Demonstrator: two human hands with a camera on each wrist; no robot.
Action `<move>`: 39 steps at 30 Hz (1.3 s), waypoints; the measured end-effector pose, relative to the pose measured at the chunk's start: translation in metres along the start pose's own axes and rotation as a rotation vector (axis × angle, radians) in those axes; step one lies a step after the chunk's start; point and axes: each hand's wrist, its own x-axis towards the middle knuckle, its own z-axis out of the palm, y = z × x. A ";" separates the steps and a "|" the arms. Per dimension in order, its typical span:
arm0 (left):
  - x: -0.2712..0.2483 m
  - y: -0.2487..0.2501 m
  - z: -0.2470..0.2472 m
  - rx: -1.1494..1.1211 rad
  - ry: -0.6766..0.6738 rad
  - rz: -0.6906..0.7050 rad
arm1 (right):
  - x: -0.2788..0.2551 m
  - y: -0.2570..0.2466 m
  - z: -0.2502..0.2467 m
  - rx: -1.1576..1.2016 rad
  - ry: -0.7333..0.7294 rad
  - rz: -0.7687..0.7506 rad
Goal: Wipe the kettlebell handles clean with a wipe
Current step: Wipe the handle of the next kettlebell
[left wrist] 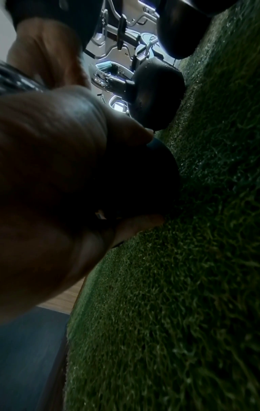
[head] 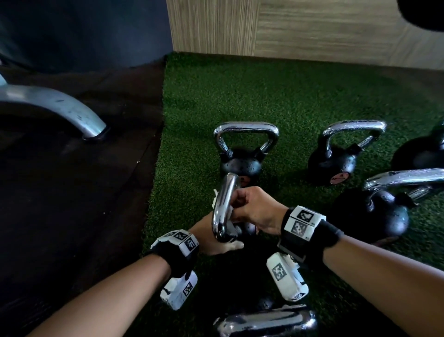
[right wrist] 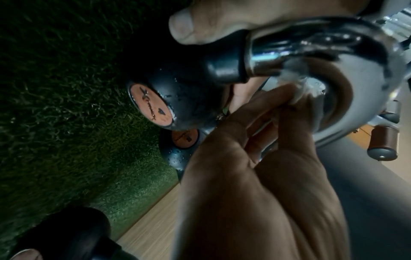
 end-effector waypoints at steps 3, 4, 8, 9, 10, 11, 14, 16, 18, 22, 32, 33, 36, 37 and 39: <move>0.002 0.006 -0.001 -0.122 -0.008 -0.105 | 0.004 0.003 -0.001 -0.010 0.188 -0.058; 0.004 0.010 -0.003 -0.161 0.002 -0.112 | 0.006 0.004 -0.002 -0.005 0.266 -0.072; 0.006 0.016 -0.007 -0.208 -0.007 -0.136 | 0.005 0.006 -0.008 -0.108 0.414 -0.158; 0.005 0.014 -0.005 -0.205 -0.014 -0.139 | 0.004 0.007 -0.008 -0.155 0.431 -0.173; 0.004 0.014 -0.004 -0.221 -0.004 -0.146 | 0.003 0.007 -0.009 -0.203 0.452 -0.187; 0.004 0.012 -0.003 -0.252 0.012 -0.154 | 0.003 0.007 -0.010 -0.244 0.477 -0.201; 0.003 0.014 -0.005 -0.292 0.052 -0.115 | 0.006 0.004 -0.010 -0.374 0.572 -0.254; 0.002 0.016 -0.007 -0.313 0.055 -0.090 | 0.007 0.001 -0.009 -0.426 0.614 -0.288; -0.001 0.014 -0.006 -0.324 0.076 -0.072 | 0.007 0.000 -0.008 -0.438 0.635 -0.315; -0.005 0.012 -0.002 -0.312 0.099 -0.056 | 0.012 -0.001 -0.010 -0.443 0.684 -0.291; 0.011 0.013 0.000 -0.282 0.166 0.030 | 0.023 0.009 -0.025 -0.369 0.773 -0.070; 0.013 0.013 0.002 -0.277 0.172 0.042 | 0.024 0.009 -0.028 -0.349 0.762 -0.047; 0.016 0.013 0.005 -0.280 0.167 0.036 | 0.023 0.010 -0.034 -0.363 0.725 0.005; 0.016 0.014 0.004 -0.294 0.163 0.026 | 0.023 0.011 -0.034 -0.400 0.714 0.029; 0.017 0.018 0.003 -0.325 0.148 0.015 | 0.021 0.014 -0.033 -0.454 0.700 0.056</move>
